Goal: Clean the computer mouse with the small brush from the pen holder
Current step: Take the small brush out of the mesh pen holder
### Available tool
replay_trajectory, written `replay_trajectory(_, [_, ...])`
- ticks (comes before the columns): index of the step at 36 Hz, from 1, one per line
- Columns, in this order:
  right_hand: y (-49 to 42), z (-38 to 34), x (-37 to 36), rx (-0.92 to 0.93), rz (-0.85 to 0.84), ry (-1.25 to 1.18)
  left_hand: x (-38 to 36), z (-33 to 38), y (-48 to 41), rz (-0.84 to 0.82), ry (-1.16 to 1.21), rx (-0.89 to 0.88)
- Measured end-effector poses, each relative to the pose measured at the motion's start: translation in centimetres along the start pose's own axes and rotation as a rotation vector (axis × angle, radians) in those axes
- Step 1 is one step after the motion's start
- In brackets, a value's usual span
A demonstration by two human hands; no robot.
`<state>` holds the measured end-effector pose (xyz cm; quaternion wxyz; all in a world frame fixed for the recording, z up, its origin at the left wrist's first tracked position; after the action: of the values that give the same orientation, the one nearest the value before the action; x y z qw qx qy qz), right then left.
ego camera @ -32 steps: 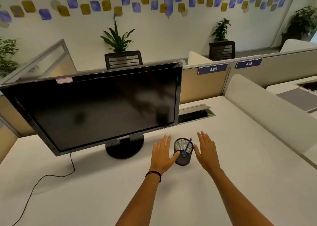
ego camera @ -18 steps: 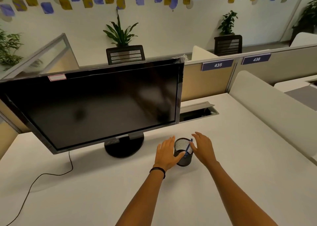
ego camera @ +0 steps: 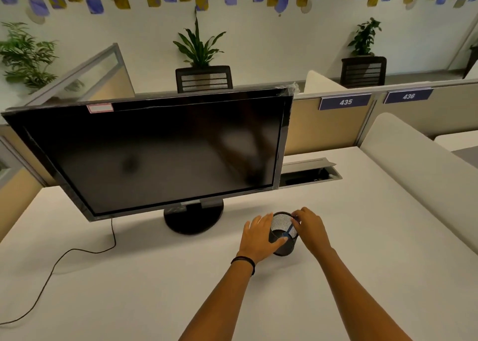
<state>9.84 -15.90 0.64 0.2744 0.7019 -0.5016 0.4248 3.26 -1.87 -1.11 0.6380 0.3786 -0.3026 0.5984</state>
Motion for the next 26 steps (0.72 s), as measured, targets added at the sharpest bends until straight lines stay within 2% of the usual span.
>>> replay_trajectory(11, [-0.3, -0.4, 1.0, 0.020, -0.093, 0.107, -0.2, -0.1, 0.3, 0.049, -0.008, 0.009])
replay_trajectory(17, [0.4, -0.6, 2.0, 0.084, 0.001, 0.087, 0.5, 0.2, 1.1, 0.012, -0.026, 0.025])
replay_trajectory(26, [1.7, -1.2, 3.5, 0.106, 0.211, -0.011, 1.8, -1.6, 4.0, 0.070, -0.072, -0.033])
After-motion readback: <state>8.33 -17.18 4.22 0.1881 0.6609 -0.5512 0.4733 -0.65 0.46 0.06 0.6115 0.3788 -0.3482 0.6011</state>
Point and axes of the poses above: each hand's wrist, its own y-axis away from the middle knuckle, its own x-axis out of the back of the hand, z = x × y, the point moved 1 cm from there along -y, towards the middle knuckle, and after that the axes turned 4 degrees about -z, right-handed, at the moved point
